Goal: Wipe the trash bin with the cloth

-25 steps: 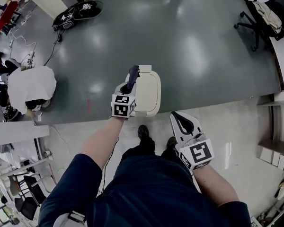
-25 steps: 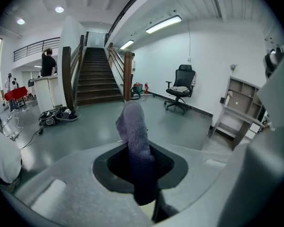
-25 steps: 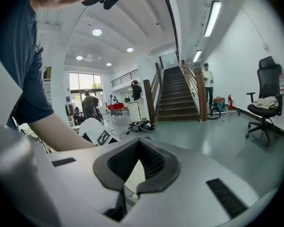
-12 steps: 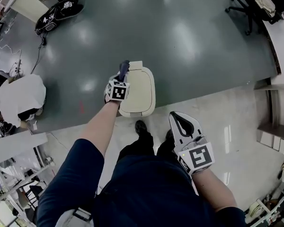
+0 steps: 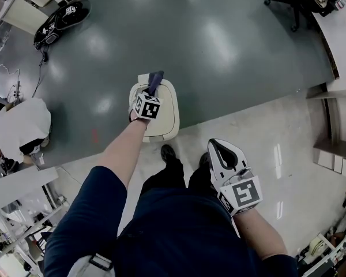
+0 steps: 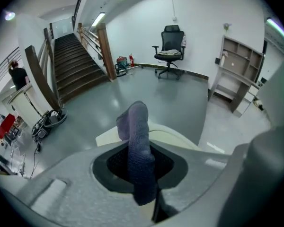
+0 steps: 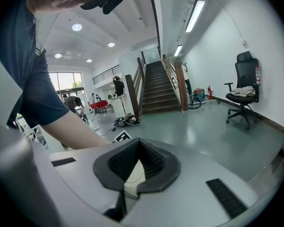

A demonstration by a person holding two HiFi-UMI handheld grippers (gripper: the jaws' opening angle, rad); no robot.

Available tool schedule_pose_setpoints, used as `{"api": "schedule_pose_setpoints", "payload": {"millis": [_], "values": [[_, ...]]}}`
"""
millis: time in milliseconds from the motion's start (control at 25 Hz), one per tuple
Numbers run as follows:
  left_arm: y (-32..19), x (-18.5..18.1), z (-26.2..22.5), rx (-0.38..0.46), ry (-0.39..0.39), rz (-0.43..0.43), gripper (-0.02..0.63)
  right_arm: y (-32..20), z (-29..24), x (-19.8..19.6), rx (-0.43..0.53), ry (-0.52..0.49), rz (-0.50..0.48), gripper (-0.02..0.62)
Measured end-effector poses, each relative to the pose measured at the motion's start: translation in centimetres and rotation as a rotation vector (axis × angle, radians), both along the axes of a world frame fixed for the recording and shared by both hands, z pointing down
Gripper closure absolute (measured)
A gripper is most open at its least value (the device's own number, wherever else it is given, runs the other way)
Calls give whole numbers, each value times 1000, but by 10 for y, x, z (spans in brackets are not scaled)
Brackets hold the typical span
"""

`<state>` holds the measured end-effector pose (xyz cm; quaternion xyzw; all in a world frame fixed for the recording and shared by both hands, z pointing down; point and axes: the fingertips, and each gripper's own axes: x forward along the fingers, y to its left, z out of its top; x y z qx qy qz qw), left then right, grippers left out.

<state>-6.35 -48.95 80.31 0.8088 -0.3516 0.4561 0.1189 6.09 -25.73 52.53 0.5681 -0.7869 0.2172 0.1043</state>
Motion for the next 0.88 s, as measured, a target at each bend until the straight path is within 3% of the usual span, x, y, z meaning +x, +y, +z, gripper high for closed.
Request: {"api": "schedule_pose_setpoints", "payload": {"millis": [240,400,600,880], "values": [[28,61,1,8,7,107,555,18,1,29,-17,0,19,591],[46,76,3,6,3,144,555,26,5,40,-32,-1,14,591],[41,34,1,15,-2,67,555,23,1,30,-22,-3,-36,591],[19,-68,0,6,-20,-177,555,19,-2,11,-22,-2,-98,591]]}}
